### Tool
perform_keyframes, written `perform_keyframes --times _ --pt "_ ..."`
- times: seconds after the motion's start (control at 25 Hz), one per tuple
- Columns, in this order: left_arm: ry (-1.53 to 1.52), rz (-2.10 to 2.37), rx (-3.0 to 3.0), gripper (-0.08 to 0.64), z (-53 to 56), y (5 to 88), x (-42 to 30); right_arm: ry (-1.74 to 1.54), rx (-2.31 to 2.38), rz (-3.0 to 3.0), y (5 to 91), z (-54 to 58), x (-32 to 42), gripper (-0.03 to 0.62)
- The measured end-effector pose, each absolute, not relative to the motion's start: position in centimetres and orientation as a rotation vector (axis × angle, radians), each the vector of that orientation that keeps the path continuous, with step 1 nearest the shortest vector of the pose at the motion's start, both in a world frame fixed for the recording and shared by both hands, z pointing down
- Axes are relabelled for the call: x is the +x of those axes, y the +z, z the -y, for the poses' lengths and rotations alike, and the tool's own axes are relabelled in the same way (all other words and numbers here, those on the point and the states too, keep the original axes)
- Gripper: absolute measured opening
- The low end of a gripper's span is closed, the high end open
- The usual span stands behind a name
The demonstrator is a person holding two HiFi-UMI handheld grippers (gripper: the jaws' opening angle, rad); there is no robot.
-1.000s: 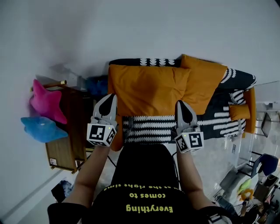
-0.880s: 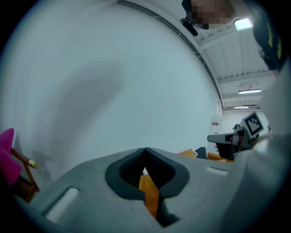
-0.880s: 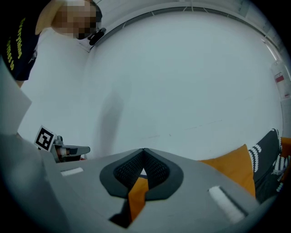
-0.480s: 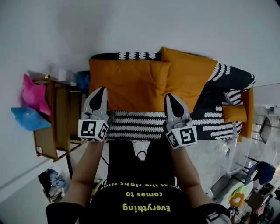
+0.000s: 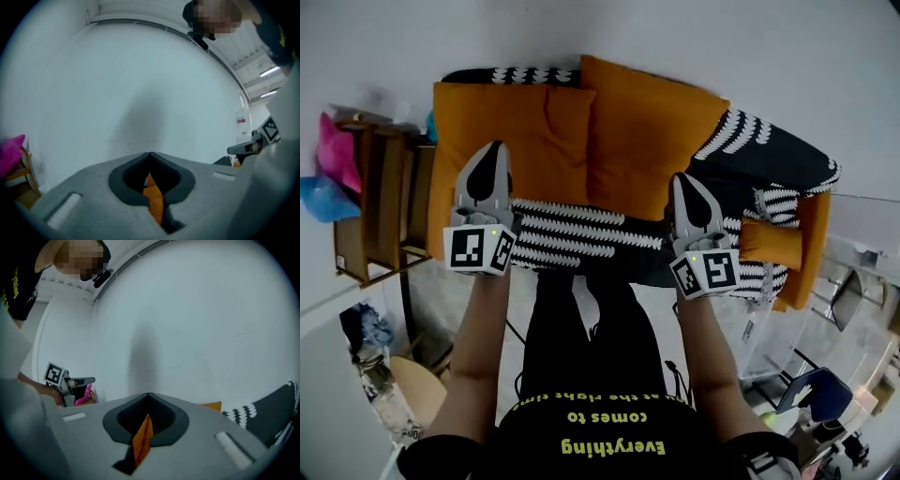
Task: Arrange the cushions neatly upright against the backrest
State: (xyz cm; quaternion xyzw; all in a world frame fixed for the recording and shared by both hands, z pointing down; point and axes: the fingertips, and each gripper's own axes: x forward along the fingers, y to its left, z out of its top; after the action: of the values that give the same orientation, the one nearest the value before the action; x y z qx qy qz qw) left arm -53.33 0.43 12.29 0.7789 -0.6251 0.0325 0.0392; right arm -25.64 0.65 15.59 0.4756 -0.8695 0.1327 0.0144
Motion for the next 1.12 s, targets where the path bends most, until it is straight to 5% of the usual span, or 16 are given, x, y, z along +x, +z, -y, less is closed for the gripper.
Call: perform_keyframes --times 0.56,1.12 --pt "0.237 1.675 2.511 0.064 7.3 20.5 -42.9 0.819 1.581 2.393 33.3 -2.1 -20.2 0.021" --pt "0.575 1.355 2.715 0.245 15.9 31.3 -32.9 0.985 1.506 2.109 50.7 -3.1 -19.3 0.215"
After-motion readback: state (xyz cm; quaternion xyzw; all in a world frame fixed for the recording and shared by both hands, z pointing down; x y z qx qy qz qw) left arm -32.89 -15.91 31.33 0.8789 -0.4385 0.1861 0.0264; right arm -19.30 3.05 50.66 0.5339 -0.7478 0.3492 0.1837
